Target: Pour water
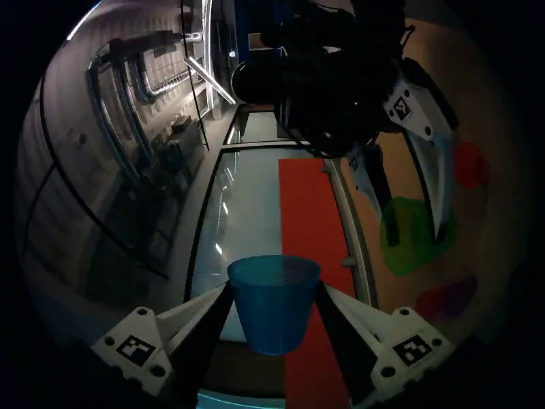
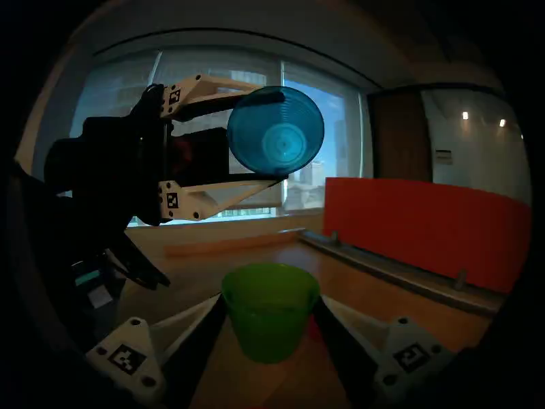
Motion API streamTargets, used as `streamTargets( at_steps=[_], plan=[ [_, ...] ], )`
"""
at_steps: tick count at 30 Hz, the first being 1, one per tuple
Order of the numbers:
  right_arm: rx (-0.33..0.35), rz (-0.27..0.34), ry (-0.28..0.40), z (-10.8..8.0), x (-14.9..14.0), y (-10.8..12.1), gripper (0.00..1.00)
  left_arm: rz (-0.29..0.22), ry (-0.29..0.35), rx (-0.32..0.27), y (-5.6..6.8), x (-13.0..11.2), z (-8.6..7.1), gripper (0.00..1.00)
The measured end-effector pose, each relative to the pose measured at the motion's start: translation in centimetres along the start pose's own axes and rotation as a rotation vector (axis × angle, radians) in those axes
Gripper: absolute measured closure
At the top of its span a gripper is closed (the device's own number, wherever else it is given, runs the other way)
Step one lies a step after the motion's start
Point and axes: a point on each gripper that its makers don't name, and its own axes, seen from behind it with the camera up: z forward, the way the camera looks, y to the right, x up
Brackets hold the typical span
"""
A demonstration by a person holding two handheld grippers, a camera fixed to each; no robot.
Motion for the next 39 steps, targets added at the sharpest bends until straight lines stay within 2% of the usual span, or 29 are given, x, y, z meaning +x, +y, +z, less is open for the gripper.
streamTargets(
  at_steps=[9,12,15,18,23,39],
  plan=[
    [-0.003,-0.001,0.001,0.0,0.1,0.1,0.11,-0.016,-0.001,0.002,-0.2,-0.3,0.2,0.15],
    [-0.004,-0.002,0.002,0.0,0.2,0.2,0.1,-0.043,-0.003,0.0,-0.2,-0.5,0.3,0.15],
    [-0.005,-0.004,0.004,0.0,0.2,0.2,0.1,-0.093,-0.005,-0.003,0.1,-0.7,0.4,0.16],
    [-0.008,-0.006,0.007,-0.1,0.3,0.2,0.1,-0.172,-0.003,-0.007,0.5,-0.9,0.6,0.16],
    [-0.011,-0.007,0.011,-0.3,0.3,0.3,0.1,-0.333,0.007,-0.021,1.4,-1.2,0.8,0.16],
    [-0.03,-0.012,0.033,-0.9,1.1,0.9,0.1,-0.843,-0.007,0.036,1.8,-3.8,0.8,0.16]
  ],
)
